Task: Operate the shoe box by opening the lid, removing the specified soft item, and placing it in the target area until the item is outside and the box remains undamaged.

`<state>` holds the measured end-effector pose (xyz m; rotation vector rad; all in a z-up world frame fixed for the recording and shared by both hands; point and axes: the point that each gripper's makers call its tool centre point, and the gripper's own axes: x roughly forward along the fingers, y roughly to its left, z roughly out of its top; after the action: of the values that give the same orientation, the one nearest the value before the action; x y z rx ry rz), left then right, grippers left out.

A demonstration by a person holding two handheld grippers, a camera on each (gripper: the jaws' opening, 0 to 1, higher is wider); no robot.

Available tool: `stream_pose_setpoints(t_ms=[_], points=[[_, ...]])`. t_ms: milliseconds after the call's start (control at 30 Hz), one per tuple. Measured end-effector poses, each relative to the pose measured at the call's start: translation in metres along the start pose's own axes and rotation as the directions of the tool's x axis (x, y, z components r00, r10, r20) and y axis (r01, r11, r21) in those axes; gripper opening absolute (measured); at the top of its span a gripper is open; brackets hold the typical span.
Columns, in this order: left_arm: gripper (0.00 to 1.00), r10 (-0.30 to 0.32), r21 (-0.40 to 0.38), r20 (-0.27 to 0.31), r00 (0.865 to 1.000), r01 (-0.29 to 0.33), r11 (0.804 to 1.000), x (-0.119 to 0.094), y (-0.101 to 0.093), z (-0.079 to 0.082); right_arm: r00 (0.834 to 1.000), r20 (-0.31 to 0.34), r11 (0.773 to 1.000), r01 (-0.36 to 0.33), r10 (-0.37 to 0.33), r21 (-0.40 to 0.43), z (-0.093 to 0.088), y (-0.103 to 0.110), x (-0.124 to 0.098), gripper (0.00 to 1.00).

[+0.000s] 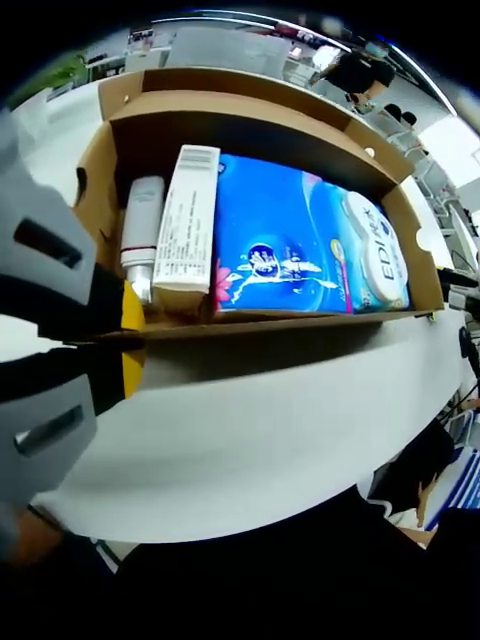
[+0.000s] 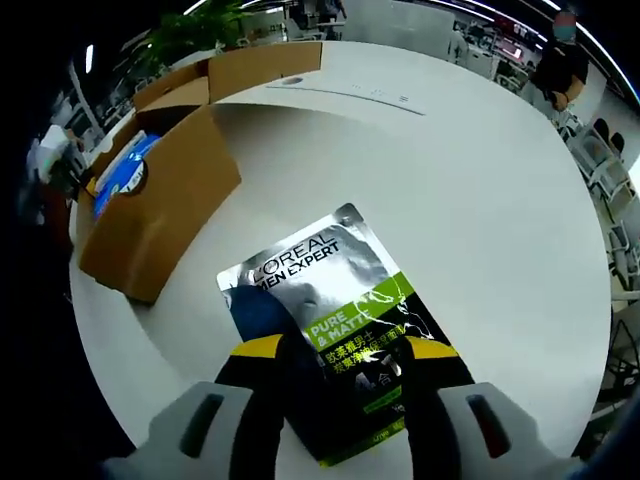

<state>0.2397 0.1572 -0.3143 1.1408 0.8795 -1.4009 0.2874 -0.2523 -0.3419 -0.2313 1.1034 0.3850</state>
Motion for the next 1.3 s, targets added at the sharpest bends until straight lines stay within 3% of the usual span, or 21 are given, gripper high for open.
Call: stream_pose_setpoints(t_ms=[433,600,933,1300], points=[[0.02,0.001,-0.001,-0.013,1.0,-0.001,1.0,0.001,0.0,-0.001,0.997,0.017,0.99,-0.067,0.069,-0.123,0.003,-0.006,0.001,0.47],[0.02,0.002,-0.005,-0.015,1.0,-0.002,1.0,0.001,0.0,-0.001,0.993,-0.002,0.969,-0.117,0.119,-0.22,0.004,-0.01,0.002,0.46],[0.02,0.005,-0.006,-0.025,1.0,-0.005,1.0,0.001,0.0,-0.002,0.985,-0.056,0.937,-0.173,0.164,-0.302,0.006,-0.016,0.002,0.43],[0.02,0.007,-0.007,-0.031,1.0,-0.007,1.0,0.002,0.0,-0.002,0.97,-0.167,0.869,-0.232,0.176,-0.437,0.008,-0.022,0.005,0.43]])
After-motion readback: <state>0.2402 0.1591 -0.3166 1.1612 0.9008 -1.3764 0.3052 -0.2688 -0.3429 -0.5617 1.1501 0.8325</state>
